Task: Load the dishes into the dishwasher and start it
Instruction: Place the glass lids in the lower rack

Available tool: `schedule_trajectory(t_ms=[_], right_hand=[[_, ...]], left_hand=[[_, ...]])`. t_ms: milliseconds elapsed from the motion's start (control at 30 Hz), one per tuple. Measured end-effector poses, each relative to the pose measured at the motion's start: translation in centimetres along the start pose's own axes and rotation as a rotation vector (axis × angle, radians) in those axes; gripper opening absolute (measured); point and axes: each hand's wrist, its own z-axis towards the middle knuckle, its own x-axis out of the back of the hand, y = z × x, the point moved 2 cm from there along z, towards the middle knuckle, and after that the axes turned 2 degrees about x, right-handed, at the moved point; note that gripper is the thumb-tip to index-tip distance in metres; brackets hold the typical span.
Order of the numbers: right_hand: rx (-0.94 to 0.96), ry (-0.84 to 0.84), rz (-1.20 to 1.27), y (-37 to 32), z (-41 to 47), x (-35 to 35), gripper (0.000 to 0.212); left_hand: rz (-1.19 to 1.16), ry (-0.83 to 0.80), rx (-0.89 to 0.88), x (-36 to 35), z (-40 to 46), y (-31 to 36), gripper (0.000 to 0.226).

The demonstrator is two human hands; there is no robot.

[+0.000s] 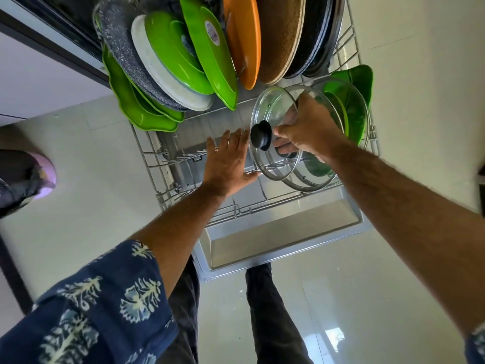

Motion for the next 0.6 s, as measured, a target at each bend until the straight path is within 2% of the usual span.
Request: schedule_trajectory(t_ms=[200, 400, 467, 600], right_hand=[[0.014, -0.045, -0.097, 0.3, -0.3, 0.5, 0.045], [-0.038, -0.102, -0.068, 0.1, -0.4, 2.1, 0.046], [-0.038, -0.096, -0.062, 0.0, -0.5, 2.2, 0.045], [-0.057, -0.067, -0.059, 0.0, -0.2, 2.3, 0.045]], left_hand=[[-0.005, -0.010, 0.003, -0.3, -0.1, 0.2, 0.115], [0.058, 0.060, 0.055, -0.8, -0.2, 1.7, 0.115], [0.077, 0.087, 0.057, -0.9, -0.5, 2.0, 0.104], [-0.036, 0.180, 0.052, -1.6, -1.1, 2.6, 0.065]])
